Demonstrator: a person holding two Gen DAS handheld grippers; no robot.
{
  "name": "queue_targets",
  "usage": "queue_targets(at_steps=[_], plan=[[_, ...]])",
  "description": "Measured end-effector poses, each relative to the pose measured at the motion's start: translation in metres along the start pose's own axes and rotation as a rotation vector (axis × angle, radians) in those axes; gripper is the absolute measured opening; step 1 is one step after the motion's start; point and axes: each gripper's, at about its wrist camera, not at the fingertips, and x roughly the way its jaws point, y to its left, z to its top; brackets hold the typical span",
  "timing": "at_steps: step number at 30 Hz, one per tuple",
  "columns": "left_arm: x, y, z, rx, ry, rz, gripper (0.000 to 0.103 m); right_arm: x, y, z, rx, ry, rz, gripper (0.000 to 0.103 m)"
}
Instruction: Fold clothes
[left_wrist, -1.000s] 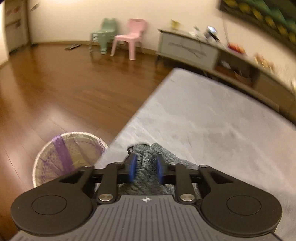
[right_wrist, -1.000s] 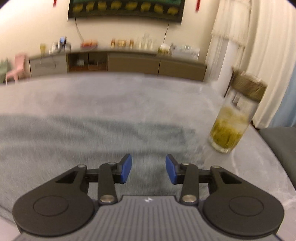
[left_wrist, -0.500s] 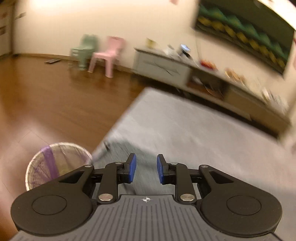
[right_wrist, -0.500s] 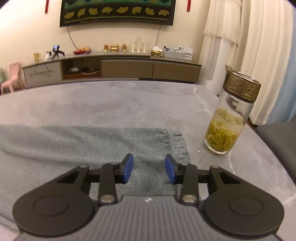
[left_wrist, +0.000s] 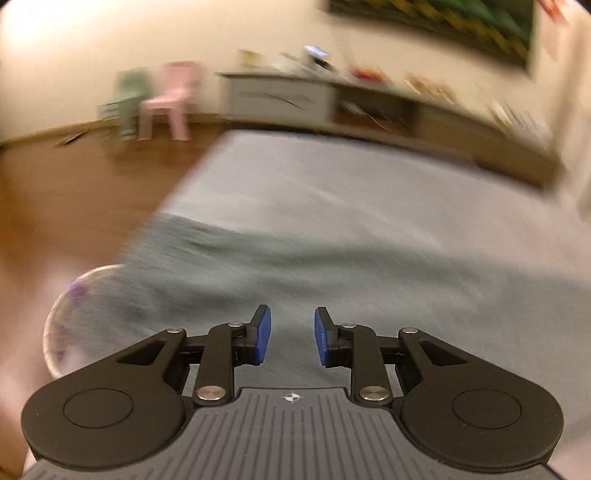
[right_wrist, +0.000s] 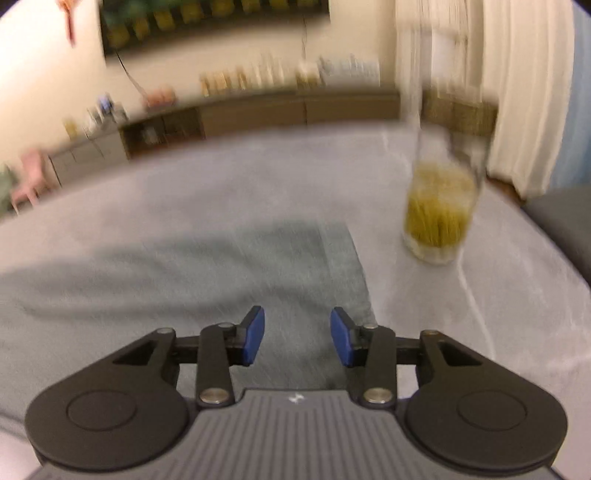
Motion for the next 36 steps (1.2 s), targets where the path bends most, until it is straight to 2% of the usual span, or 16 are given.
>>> queue_targets(at_steps=[2,5,7,10,13,16,17,20,22,24,26,27,29,30,34,36], plan=[[0.004,-0.033,-0.005,0.103,0.032,-0.025,0.028,0.006,-0.009,0.0,0.014,0.026,-0.029,0.039],[-0.002,-0.054,-0.008,0.145,0.027,-0.046,0.028,-0.01,-0.041,0.007,0.173,-0.059,0.015,0.046],[-0.018,-0.064,-0.005,0.107,-0.011,-0.149,0.028,-0.016,-0.062,0.01,0.25,-0.089,0.026,0.048],[-0.035,-0.105,-0.008,0.124,-0.023,-0.333,0.028,-0.013,-0.08,0.007,0.28,-0.067,0.049,0.049],[-0.038,-0.16,-0.023,0.241,0.01,-0.428,0.028,-0.013,-0.08,0.0,0.251,-0.028,0.108,0.047],[-0.037,-0.198,-0.039,0.331,0.027,-0.438,0.028,-0.02,-0.084,-0.009,0.282,-0.003,0.156,0.05],[-0.038,-0.207,-0.042,0.34,0.027,-0.447,0.028,-0.023,-0.087,-0.012,0.3,0.001,0.172,0.055],[-0.046,-0.222,-0.044,0.314,0.003,-0.499,0.029,-0.032,-0.096,-0.022,0.359,-0.001,0.225,0.056],[-0.049,-0.234,-0.048,0.294,-0.011,-0.523,0.038,-0.032,-0.098,-0.026,0.384,0.02,0.286,0.057],[-0.046,-0.247,-0.055,0.301,-0.015,-0.503,0.038,-0.03,-0.096,-0.029,0.399,0.05,0.346,0.056],[-0.043,-0.258,-0.061,0.313,-0.021,-0.483,0.045,-0.022,-0.088,-0.028,0.369,0.085,0.338,0.055],[-0.042,-0.26,-0.061,0.314,-0.022,-0.48,0.045,-0.017,-0.085,-0.028,0.354,0.102,0.334,0.053],[-0.042,-0.262,-0.061,0.304,-0.017,-0.473,0.045,-0.01,-0.076,-0.026,0.317,0.125,0.32,0.026],[-0.044,-0.264,-0.062,0.304,-0.017,-0.469,0.045,-0.01,-0.07,-0.022,0.28,0.097,0.305,0.023],[-0.045,-0.265,-0.064,0.301,-0.017,-0.457,0.045,-0.039,-0.058,-0.007,0.173,-0.148,0.318,0.018],[-0.046,-0.264,-0.064,0.294,-0.019,-0.457,0.046,-0.039,-0.058,-0.006,0.182,-0.151,0.318,0.018]])
